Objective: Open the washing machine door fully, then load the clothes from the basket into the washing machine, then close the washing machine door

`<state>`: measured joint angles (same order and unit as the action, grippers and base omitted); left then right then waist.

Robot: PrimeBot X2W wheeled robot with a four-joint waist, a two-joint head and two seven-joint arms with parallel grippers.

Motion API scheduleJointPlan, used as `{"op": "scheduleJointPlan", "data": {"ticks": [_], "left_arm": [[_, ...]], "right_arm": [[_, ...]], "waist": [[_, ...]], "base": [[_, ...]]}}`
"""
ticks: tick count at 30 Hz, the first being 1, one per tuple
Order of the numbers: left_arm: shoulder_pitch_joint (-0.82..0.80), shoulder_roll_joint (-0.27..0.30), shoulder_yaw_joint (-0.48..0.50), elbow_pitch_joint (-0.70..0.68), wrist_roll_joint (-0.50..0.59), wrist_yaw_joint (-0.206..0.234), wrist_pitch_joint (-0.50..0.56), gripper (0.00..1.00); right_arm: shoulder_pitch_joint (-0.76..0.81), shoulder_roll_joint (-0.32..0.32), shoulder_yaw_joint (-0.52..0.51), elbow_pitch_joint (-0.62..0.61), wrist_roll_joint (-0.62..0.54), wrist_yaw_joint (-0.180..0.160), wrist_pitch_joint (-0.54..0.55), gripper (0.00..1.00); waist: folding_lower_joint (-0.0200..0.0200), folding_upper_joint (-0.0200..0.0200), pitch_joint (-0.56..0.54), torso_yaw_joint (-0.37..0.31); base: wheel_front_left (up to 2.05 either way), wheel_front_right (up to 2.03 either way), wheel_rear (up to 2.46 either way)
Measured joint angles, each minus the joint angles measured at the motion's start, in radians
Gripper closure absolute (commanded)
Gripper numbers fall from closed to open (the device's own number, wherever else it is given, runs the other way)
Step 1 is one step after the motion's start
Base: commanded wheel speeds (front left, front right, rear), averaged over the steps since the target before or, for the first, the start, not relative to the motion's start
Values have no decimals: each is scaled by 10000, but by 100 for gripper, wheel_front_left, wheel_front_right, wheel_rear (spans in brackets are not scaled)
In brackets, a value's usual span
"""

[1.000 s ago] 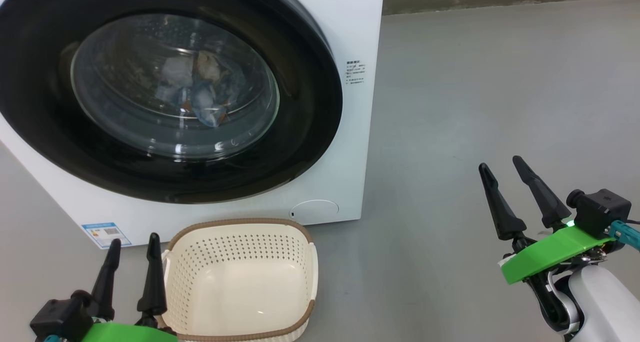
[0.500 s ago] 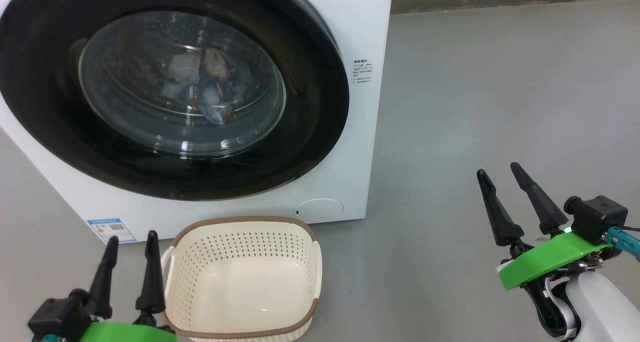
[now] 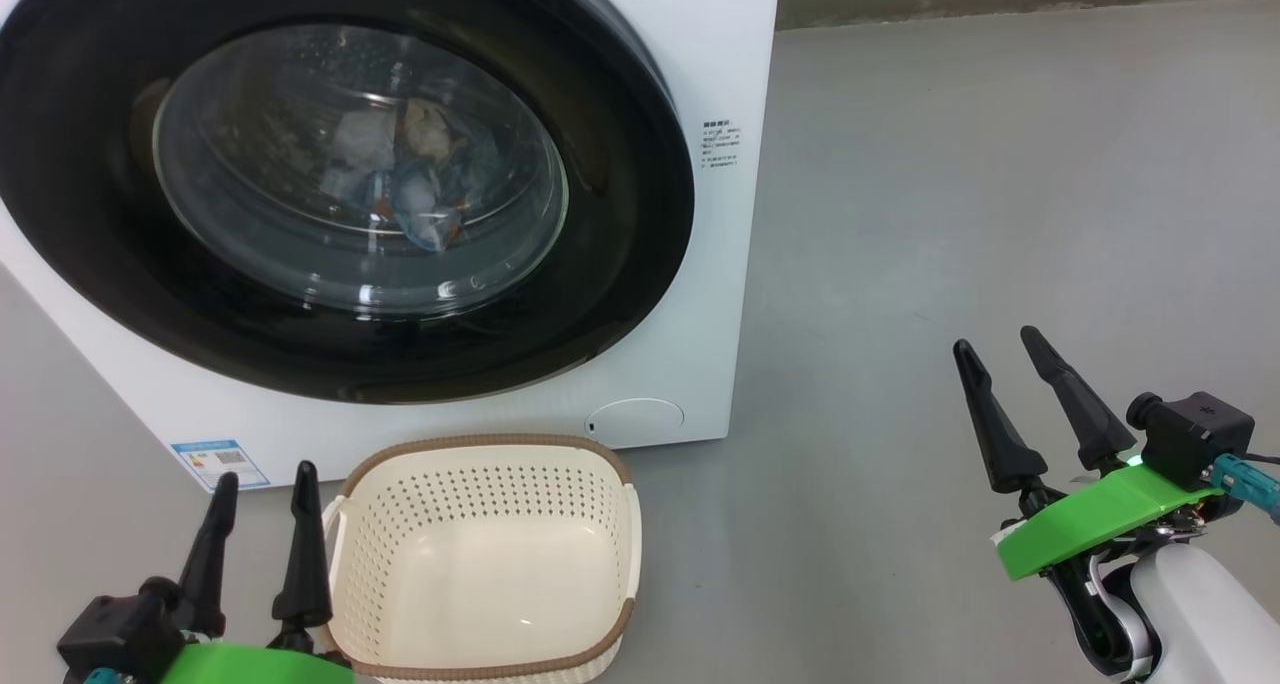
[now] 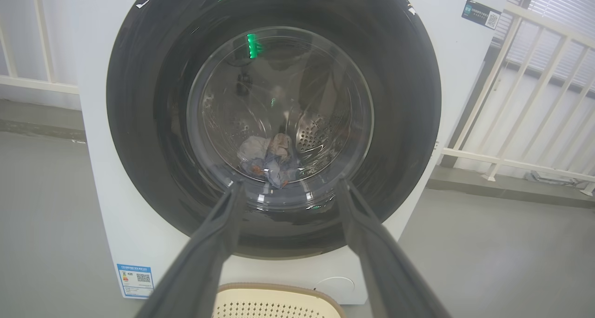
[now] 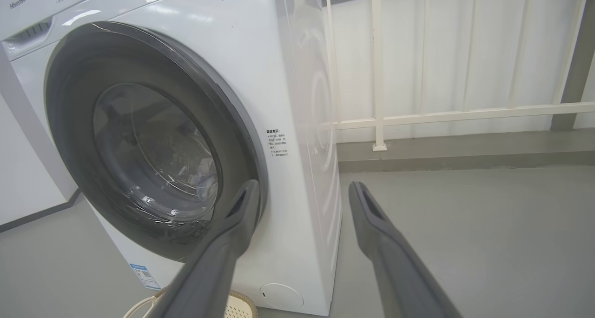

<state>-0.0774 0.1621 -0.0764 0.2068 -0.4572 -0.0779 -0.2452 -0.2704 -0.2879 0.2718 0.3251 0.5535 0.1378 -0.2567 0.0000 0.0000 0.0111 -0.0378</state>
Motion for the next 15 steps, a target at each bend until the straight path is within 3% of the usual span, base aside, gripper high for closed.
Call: {"op": "scheduleJointPlan", "data": {"ticks": [14,15], "left_arm": [[-1,63,-61,2,-17,159,0,0],[9,31,-79,98,-10,159,0,100]], "right_arm": [[1,33,-38,17,0,0,0,0],[26,63,-23,104,12,6,0,100]], "waist": [[0,0,74,-6],[0,0,74,-6]], "base": [[0,0,0],[0,0,0]]}}
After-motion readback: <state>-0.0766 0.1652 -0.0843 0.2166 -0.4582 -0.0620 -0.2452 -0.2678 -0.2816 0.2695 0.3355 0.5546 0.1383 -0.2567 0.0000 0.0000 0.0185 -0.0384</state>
